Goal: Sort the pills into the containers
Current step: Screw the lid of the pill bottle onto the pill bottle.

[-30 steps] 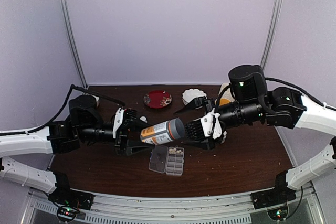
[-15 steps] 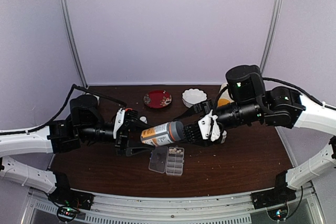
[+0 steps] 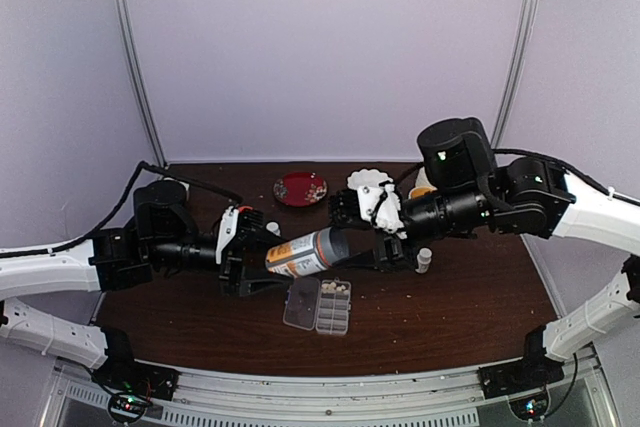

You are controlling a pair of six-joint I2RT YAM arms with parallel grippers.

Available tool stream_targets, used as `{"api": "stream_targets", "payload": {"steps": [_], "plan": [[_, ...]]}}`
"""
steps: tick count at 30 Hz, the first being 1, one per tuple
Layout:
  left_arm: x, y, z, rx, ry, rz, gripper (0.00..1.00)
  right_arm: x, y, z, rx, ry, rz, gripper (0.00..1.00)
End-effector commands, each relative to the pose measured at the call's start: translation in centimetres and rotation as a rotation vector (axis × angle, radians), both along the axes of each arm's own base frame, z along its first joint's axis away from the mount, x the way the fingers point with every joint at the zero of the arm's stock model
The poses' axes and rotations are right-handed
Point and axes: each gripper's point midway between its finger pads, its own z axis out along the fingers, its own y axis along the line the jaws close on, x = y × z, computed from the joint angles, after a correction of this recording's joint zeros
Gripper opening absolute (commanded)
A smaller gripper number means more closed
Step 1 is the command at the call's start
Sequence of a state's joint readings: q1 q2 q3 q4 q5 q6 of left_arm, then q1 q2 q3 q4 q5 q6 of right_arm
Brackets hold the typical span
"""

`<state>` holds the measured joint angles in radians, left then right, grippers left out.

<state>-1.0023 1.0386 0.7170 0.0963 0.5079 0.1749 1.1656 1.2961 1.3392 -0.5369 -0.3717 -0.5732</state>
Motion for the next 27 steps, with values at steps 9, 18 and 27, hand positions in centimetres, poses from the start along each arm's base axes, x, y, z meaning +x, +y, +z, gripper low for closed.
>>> {"api": "stream_targets", "payload": {"steps": [9, 18, 27], "plan": [[3.0, 0.5, 6.0, -0.089, -0.299, 0.164, 0.0, 1.3, 2.2, 0.7, 0.125, 0.804, -0.489, 0.0], [4.2, 0.5, 7.7, -0.065, -0.462, 0.208, 0.0, 1.2, 2.1, -0.5, 0.248, 1.217, -0.653, 0.0], [4.9, -0.2, 6.7, 0.008, -0.649, 0.204, 0.0, 2.2, 1.5, -1.5, 0.407, 1.516, -0.761, 0.0]]}}
